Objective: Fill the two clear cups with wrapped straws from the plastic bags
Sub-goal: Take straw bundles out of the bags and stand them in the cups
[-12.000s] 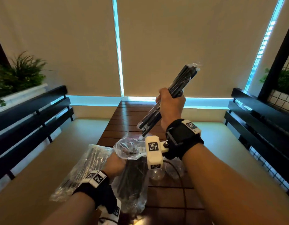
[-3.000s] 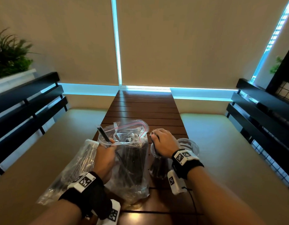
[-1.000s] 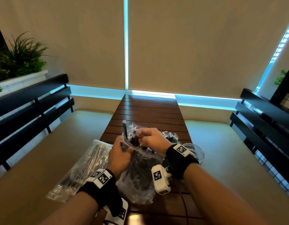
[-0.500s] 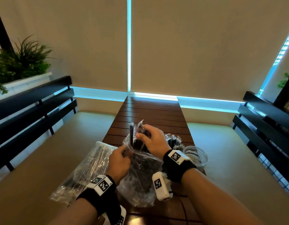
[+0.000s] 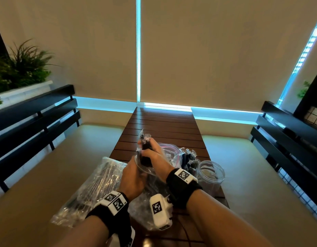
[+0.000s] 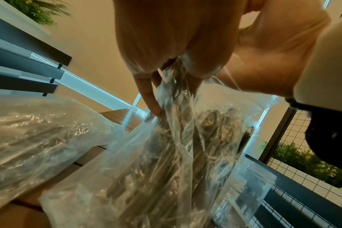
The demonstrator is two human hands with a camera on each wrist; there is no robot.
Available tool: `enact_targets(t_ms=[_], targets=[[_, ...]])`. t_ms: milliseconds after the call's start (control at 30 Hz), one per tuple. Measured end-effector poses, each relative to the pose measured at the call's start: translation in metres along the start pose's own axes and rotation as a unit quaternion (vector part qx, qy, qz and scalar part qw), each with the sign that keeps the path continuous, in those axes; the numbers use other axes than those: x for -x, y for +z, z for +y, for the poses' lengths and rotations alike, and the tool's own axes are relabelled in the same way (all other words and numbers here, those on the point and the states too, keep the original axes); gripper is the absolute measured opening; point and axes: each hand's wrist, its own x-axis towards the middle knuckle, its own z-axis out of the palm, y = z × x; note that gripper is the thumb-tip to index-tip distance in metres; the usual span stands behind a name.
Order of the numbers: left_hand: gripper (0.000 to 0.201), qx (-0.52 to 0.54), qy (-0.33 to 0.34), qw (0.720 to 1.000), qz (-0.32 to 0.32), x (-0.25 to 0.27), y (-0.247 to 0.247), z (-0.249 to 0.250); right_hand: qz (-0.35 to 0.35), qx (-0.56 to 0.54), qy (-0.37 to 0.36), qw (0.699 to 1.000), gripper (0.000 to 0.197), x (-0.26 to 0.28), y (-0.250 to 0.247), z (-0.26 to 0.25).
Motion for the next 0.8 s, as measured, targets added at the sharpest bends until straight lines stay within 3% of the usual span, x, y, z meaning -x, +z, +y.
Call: enact_targets(t_ms=[67,133,200,267,433,533,667,800], targets=[[0.029,-0.009,0.010,1.000,0.000,0.000,0.001,0.001,-0.028,-0.030,0.017,0.999,0.055,0.005,-0.005,0.002],[0.035,-0.018,0.002,1.000,-0.002,-0.002,0.003,0.001,-0.031,0.017,0.014,0.999,0.057,0.008,-0.006,0.005],[0.038,-0.024,0.000,1.000,0.009,-0.004,0.005,-0.004,0.009,0.131,-0.025,0.991,0.044,0.005,-0.003,0.010],[0.033,-0.023,-0.002,1.000,0.002,-0.006,0.007,-0.003,0.045,0.176,-0.060,0.982,0.026,0.001,-0.001,0.016],[0.036,-0.034,-0.016,0.999,-0.014,-0.006,0.011,0.006,0.131,0.131,-0.079,0.980,0.004,-0.009,-0.001,0.015],[0.023,-0.029,-0.058,0.997,-0.039,-0.005,0.016,-0.003,0.166,0.093,-0.106,0.976,0.010,-0.011,-0.008,0.002],[0.024,-0.056,-0.083,0.994,-0.052,-0.010,0.017,-0.008,0.211,0.049,-0.132,0.967,0.018,-0.017,-0.017,-0.012],[0.018,-0.060,-0.059,0.996,-0.043,-0.013,0.020,-0.001,0.175,0.072,-0.097,0.977,0.041,-0.012,-0.019,0.001]])
